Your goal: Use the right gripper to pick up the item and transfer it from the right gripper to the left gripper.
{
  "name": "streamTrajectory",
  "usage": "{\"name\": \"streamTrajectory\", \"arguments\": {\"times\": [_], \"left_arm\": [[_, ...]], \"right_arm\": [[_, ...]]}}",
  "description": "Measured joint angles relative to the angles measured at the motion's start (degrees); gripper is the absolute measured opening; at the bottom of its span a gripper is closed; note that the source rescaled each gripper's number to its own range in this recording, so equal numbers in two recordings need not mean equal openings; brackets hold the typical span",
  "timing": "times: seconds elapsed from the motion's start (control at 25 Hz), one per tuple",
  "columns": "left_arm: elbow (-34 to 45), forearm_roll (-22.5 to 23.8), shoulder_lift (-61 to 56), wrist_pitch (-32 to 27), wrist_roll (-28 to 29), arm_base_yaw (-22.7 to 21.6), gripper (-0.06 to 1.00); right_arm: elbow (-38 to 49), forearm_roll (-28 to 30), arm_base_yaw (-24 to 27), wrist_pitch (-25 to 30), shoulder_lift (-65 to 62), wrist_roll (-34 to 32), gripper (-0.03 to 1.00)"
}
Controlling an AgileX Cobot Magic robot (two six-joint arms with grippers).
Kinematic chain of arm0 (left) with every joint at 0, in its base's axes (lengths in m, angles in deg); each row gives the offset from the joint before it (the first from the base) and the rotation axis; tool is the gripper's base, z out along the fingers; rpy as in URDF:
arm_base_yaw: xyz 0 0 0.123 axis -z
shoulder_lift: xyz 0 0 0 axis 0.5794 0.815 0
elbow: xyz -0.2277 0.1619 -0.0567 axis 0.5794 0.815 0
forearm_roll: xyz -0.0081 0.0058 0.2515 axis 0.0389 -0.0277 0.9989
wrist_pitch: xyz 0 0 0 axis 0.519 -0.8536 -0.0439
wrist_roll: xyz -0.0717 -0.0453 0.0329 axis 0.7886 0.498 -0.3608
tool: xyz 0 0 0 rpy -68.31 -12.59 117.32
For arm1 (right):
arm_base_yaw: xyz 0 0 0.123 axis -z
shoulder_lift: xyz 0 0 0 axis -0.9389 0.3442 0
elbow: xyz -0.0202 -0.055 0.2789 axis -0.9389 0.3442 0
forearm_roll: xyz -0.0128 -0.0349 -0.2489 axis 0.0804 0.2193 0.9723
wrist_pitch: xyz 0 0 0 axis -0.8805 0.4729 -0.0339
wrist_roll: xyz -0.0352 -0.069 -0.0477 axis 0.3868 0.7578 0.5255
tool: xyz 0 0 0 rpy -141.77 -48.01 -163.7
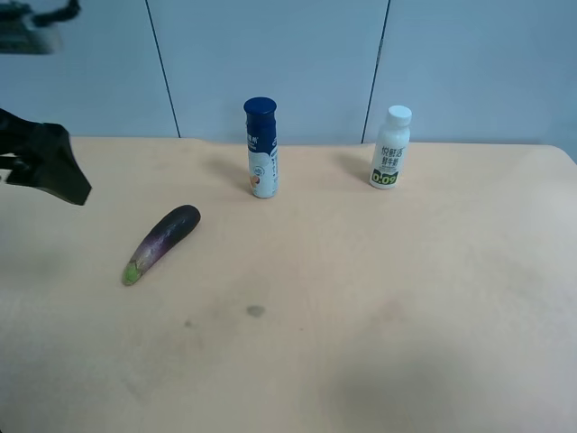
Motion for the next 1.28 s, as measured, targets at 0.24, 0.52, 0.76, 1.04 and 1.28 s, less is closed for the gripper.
{"name": "streamTrajectory", "arguments": {"times": [0.24,0.52,0.76,1.04,1.28], "left_arm": [[10.1,5.7,-18.9,-5.3,0.2,0.0,0.99],[15.4,6.3,-40.9,-10.0,0.2,0.0,0.99],[15.5,6.3,-55.1,-10.0,0.2,0.0,0.99],[15.5,6.4,-64.0,-10.5,0.2,0.0,0.99],[21.6,4.9,-64.1,-10.5,0.2,0.0,0.99]], "right_arm": [[0.0,0.0,0.0,0.0,0.0,0.0,1.0],[0.0,0.0,0.0,0.0,0.0,0.0,1.0],[0.0,0.0,0.0,0.0,0.0,0.0,1.0],[0.0,0.0,0.0,0.0,0.0,0.0,1.0],[0.0,0.0,0.0,0.0,0.0,0.0,1.0]]}}
